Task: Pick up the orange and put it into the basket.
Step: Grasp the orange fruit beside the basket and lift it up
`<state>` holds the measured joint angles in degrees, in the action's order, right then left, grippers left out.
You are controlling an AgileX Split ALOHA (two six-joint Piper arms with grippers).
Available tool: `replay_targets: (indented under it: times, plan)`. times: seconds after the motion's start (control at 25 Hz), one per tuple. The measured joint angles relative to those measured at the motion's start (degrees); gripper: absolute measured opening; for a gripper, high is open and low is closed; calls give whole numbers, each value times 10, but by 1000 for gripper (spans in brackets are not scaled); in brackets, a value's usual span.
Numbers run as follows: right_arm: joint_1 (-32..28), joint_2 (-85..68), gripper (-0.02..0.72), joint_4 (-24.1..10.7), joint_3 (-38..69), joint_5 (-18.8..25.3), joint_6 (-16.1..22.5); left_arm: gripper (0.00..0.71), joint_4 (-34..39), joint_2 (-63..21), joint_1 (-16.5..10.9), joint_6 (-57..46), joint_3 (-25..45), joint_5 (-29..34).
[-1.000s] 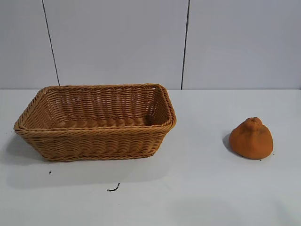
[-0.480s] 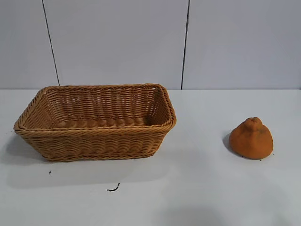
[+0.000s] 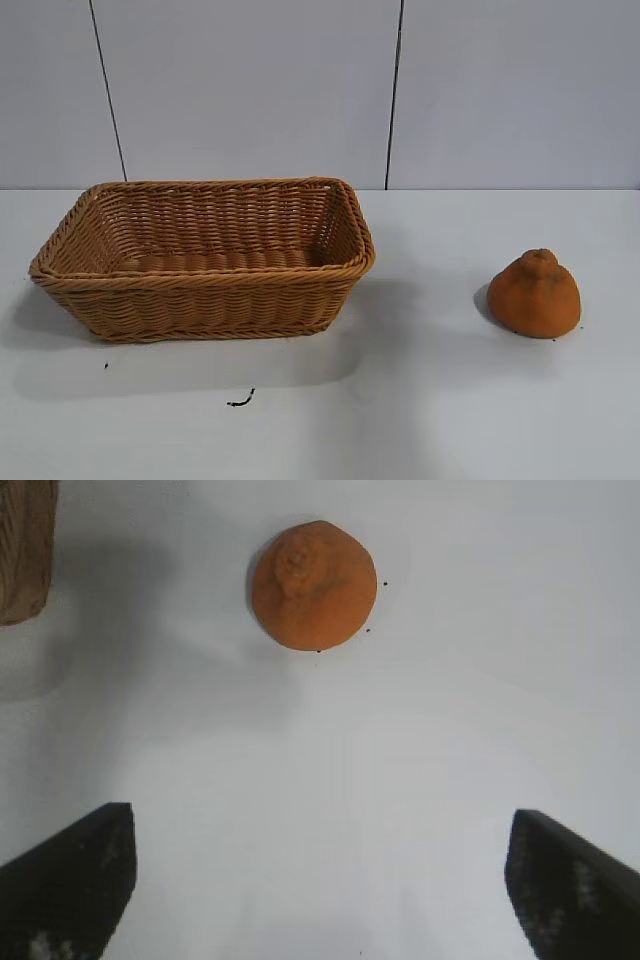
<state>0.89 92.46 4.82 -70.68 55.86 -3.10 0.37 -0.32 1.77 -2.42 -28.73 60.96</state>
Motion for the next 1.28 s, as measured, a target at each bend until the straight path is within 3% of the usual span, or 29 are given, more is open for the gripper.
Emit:
replay_targets:
  times: [0.72, 0.8, 0.88, 0.92, 1.0, 1.04, 1.28]
  plan:
    - [0, 284, 677, 45, -84, -94, -2, 666, 0, 0, 0, 0, 0, 0]
    - [0, 296, 596, 46, -84, -103, -2, 666, 0, 0, 0, 0, 0, 0]
    - [0, 299, 421, 47, -85, -105, -2, 666, 0, 0, 0, 0, 0, 0]
    - [0, 299, 421, 47, -85, -105, -2, 666, 0, 0, 0, 0, 0, 0]
    - [0, 298, 214, 49, -85, -105, -1, 666, 0, 0, 0, 0, 0, 0]
    - [0, 291, 52, 51, -88, -100, -1, 666, 0, 0, 0, 0, 0, 0]
    - [0, 263, 48, 43, -153, -45, -2, 666, 0, 0, 0, 0, 0, 0]
